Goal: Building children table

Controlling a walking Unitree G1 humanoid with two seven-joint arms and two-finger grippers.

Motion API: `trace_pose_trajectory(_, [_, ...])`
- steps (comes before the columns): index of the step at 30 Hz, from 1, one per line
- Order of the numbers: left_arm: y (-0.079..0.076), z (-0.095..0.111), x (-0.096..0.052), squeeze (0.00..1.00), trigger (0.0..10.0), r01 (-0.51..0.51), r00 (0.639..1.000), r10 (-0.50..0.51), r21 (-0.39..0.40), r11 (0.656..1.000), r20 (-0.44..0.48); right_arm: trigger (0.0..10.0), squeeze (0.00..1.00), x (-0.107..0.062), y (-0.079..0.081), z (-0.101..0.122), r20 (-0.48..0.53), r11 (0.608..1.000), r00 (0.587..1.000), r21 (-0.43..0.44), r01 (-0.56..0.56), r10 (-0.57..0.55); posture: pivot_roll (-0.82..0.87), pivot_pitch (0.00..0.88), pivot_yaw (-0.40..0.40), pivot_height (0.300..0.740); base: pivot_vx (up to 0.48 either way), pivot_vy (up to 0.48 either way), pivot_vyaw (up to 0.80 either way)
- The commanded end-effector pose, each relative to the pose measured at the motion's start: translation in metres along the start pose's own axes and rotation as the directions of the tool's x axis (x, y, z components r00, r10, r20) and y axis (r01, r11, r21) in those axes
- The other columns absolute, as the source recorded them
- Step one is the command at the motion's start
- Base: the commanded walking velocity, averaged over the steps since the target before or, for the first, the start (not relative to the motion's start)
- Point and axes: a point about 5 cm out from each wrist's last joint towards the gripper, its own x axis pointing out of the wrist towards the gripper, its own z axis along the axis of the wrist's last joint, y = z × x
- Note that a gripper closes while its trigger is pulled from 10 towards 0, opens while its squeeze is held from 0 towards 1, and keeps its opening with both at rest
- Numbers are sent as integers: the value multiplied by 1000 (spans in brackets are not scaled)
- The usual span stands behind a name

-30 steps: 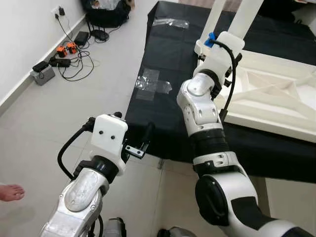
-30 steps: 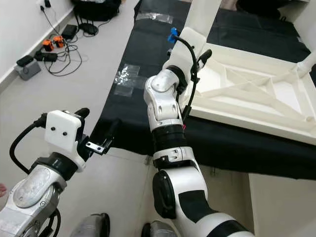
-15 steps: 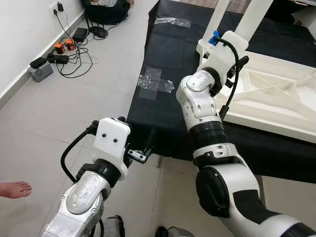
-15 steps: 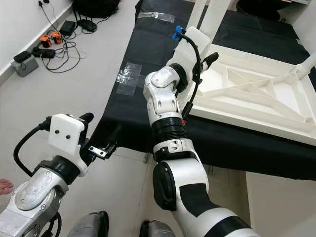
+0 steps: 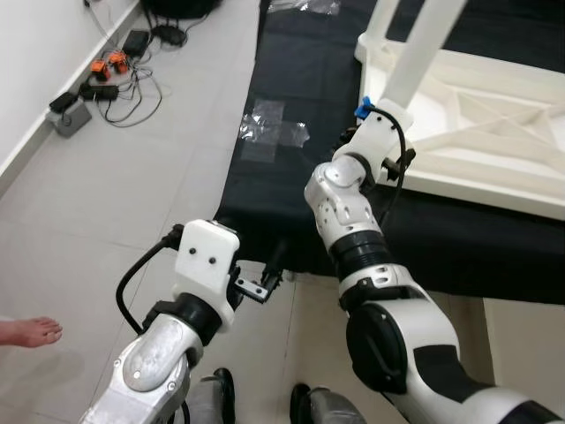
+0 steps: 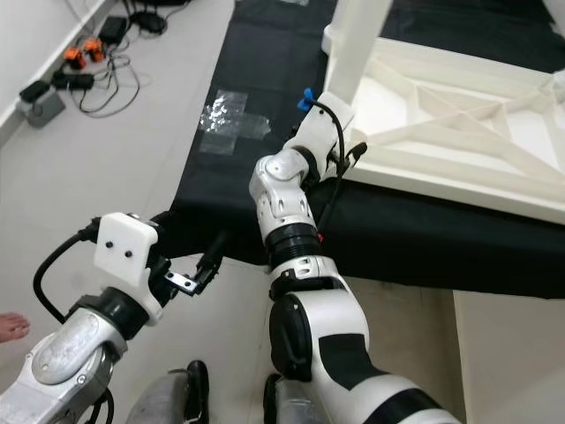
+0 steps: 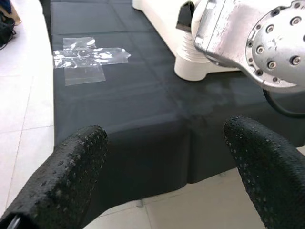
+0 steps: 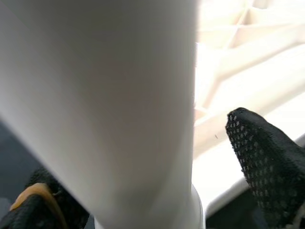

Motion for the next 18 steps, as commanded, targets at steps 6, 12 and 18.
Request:
trace_pose_trajectory(6, [-1, -3, -1, 0, 10000, 8, 1000, -8, -2, 1000, -7, 10000, 0, -5, 7, 8, 76, 966, 968, 73, -246, 241, 70, 237, -109, 740, 0, 0, 0])
trace_pose_trajectory(12, [0, -3, 0, 0, 10000, 10, 1000, -10, 1, 1000, -4, 10000, 0, -8, -5, 11, 153, 906, 896, 10, -423, 417, 63, 225, -103, 740, 0, 0, 0])
trace_pose_trajectory(18, [0, -3, 1, 0, 10000, 11, 1000, -11, 1, 1000, 0, 10000, 0, 1, -16, 8, 151, 895, 883, -30, -445, 444, 61, 221, -101, 740, 0, 0, 0])
